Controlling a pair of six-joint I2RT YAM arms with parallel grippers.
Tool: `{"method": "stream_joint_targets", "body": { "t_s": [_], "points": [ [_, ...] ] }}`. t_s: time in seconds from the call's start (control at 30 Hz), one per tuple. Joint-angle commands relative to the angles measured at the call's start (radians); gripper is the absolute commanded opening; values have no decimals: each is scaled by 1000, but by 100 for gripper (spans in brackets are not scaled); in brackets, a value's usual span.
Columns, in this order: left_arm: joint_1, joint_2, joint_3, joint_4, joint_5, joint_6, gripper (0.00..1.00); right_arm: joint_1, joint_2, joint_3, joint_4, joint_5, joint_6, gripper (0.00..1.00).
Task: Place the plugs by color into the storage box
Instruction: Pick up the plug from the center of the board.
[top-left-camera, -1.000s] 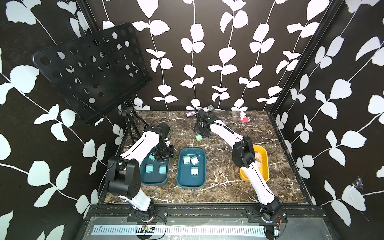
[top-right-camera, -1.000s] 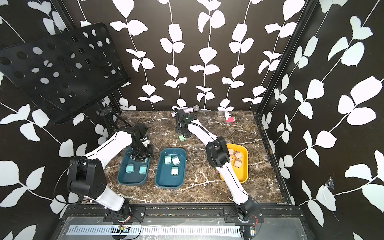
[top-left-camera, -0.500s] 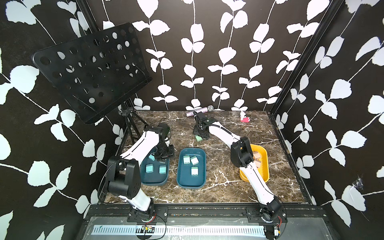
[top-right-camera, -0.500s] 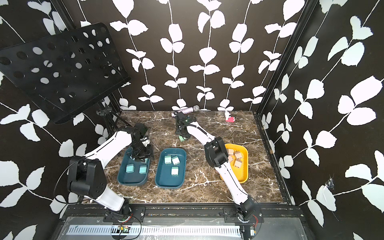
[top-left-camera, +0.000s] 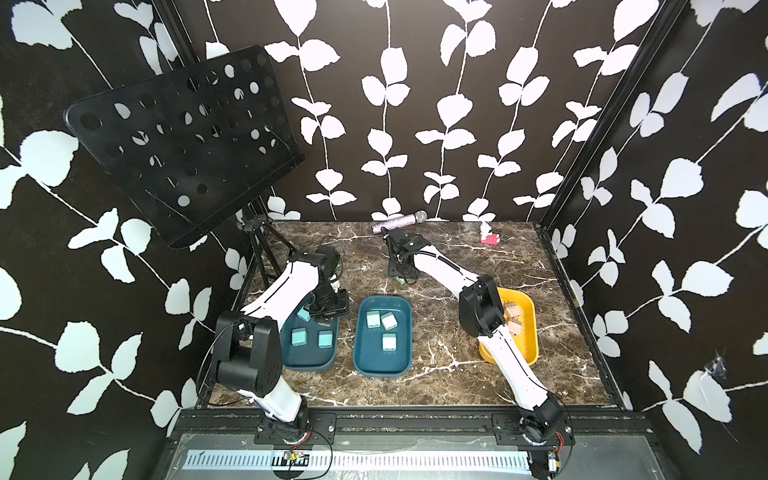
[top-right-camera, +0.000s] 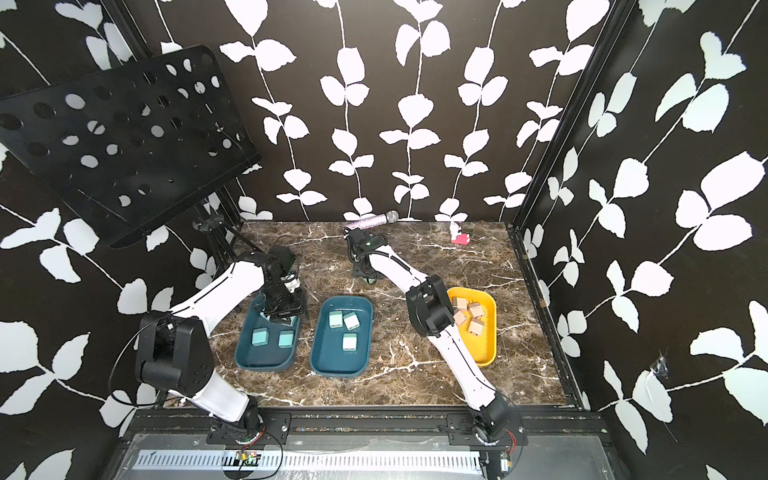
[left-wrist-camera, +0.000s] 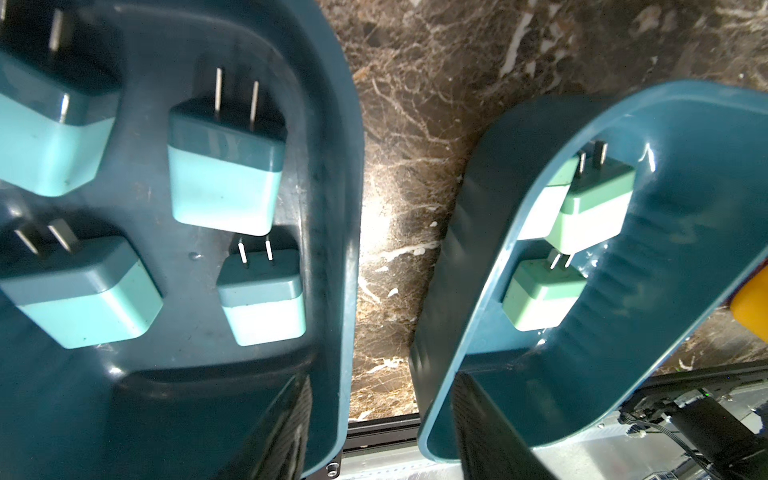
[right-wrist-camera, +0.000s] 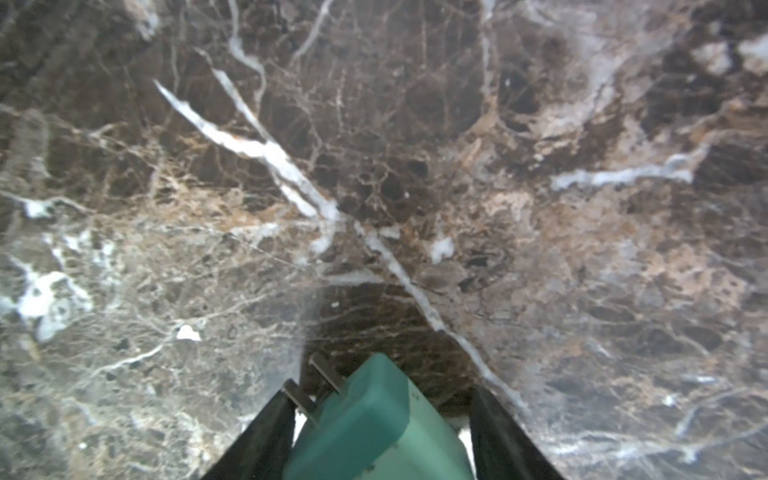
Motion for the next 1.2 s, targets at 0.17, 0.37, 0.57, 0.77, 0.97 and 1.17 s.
{"method": "stream_joint_targets", "body": {
  "t_s": [0.17, 0.37, 0.57, 0.77, 0.97, 1.17],
  "points": [
    [-1, -4, 4, -18, 9, -10, 57, 6, -62, -139, 1, 10, -40, 41],
    [-1, -4, 9, -8, 16, -16, 57, 0, -126, -184, 13, 9, -50, 37],
    [-1, 0, 5, 24, 30, -35, 57, -7, -226, -209, -3, 13, -68, 37],
    [-1, -1, -13, 56, 35, -47, 57, 3, -357, -282, -28, -24, -67, 37],
    [-1, -4, -32, 85, 40, -60, 57, 63, -500, -410, -55, -46, -41, 37],
    [-1, -4, -16, 80, 26, -61, 57, 219, -614, -596, -2, -96, 32, 37]
  ]
}}
